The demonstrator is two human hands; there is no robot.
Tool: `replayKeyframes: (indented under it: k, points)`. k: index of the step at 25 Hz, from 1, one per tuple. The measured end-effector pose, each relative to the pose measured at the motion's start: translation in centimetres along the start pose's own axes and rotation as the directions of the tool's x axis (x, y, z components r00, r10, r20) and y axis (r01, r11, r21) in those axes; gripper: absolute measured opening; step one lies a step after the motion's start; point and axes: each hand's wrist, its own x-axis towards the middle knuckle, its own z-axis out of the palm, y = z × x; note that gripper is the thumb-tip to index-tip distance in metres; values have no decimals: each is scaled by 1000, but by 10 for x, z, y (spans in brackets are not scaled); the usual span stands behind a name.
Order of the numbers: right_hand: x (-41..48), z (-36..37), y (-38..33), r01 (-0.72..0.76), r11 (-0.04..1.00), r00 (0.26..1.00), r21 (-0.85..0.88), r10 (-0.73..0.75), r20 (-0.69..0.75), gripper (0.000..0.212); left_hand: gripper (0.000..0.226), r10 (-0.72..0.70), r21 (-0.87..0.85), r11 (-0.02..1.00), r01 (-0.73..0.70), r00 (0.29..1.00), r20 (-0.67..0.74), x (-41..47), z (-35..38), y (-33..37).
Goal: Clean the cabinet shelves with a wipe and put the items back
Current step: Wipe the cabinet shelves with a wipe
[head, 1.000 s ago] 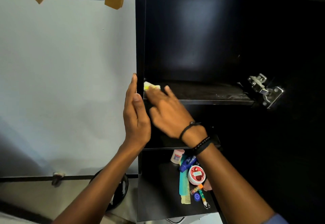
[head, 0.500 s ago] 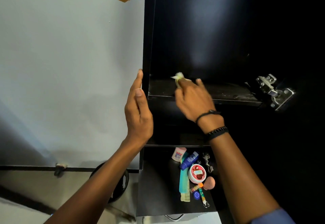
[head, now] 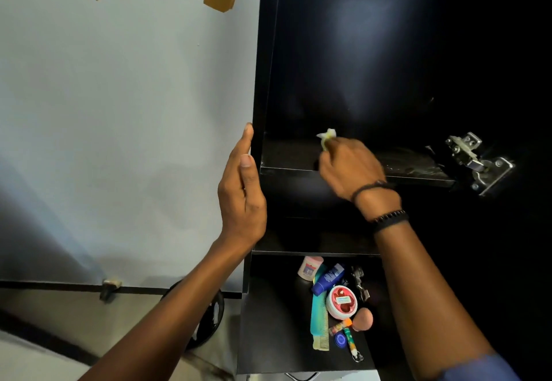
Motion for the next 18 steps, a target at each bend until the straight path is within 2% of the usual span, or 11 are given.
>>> replayKeyframes:
  k: [4, 7, 9, 11, 12, 14, 16, 18]
  points:
    - [8, 19, -68, 213, 953, 976, 218, -217, -4, 37, 47, 4, -9, 1000, -4, 1000, -20, 0, 3, 0]
    - [-27, 19, -61, 285, 926, 959, 249, -276, -70, 35, 45, 9, 10, 1000, -9, 1000, 13, 0, 0, -1]
    - [-35, 15, -32, 216, 961, 975, 174, -202, -93, 37, 44, 32, 37, 999, -33, 999, 22, 0, -4, -3]
    - [-13, 17, -11, 75, 996, 995, 57, -72, -64, 48, 45, 36, 53, 998, -37, 999, 23, 1, -4, -3]
    - [1, 19, -12, 49, 998, 998, 32, -48, -43, 55, 46, 30, 57, 998, -31, 999, 27, 0, -2, -2]
    - [10, 24, -40, 99, 994, 995, 49, -99, -10, 58, 49, 36, 77, 996, -37, 999, 15, -1, 1, 1]
    - [-7, 32, -68, 200, 975, 980, 91, -201, 1, 48, 52, 139, 183, 974, -131, 990, -29, 2, 5, 9]
    - [-34, 32, -62, 248, 968, 969, 43, -246, -36, 46, 52, 341, 276, 901, -334, 940, 22, 5, 12, 22]
